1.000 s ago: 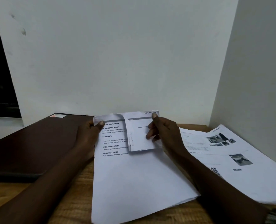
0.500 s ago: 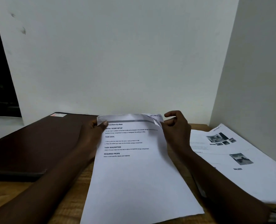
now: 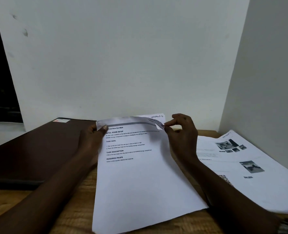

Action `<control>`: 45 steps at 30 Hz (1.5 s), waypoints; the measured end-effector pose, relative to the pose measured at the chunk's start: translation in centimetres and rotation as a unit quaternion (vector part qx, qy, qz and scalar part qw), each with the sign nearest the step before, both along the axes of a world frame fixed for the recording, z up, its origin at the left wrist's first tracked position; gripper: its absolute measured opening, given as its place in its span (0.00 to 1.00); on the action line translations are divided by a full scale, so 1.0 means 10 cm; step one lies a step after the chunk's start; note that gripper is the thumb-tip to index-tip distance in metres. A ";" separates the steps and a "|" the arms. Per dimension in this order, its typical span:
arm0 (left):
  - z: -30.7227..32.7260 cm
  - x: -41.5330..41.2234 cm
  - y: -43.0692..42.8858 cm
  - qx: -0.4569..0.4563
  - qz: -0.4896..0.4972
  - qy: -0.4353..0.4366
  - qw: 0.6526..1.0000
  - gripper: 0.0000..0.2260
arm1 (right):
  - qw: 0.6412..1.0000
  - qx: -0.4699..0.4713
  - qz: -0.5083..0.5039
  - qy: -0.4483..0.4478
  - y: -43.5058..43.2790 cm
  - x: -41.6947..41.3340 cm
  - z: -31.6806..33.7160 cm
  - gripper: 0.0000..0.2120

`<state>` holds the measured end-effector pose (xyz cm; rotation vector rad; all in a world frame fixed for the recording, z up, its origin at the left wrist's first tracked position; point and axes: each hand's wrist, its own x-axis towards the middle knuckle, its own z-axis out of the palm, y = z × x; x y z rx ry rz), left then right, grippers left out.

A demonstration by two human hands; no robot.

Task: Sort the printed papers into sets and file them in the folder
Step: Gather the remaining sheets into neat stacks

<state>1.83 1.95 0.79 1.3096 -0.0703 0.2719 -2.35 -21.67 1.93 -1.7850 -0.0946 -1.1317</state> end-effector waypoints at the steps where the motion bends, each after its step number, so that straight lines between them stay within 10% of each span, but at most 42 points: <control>1: 0.00 0.00 0.01 0.000 0.002 0.000 1.000 0.12 | 1.000 0.002 0.008 -0.015 0.01 0.00 0.00 0.09; 12: 0.00 0.00 0.00 -0.012 -0.004 0.015 1.000 0.10 | 0.959 0.022 0.240 0.148 0.16 -0.15 0.07 0.16; 16: 0.01 -0.02 -0.01 -0.009 -0.020 0.001 1.000 0.08 | 0.986 0.063 0.097 0.116 0.08 -0.07 0.04 0.06; 19: 0.00 -0.04 -0.02 -0.001 -0.043 -0.011 0.999 0.08 | 0.992 0.075 0.037 0.096 -0.04 -0.07 0.07 0.17; 45: -0.03 0.01 0.01 0.016 -0.022 -0.011 1.000 0.10 | 0.998 -0.061 -0.006 0.006 0.01 0.00 0.01 0.09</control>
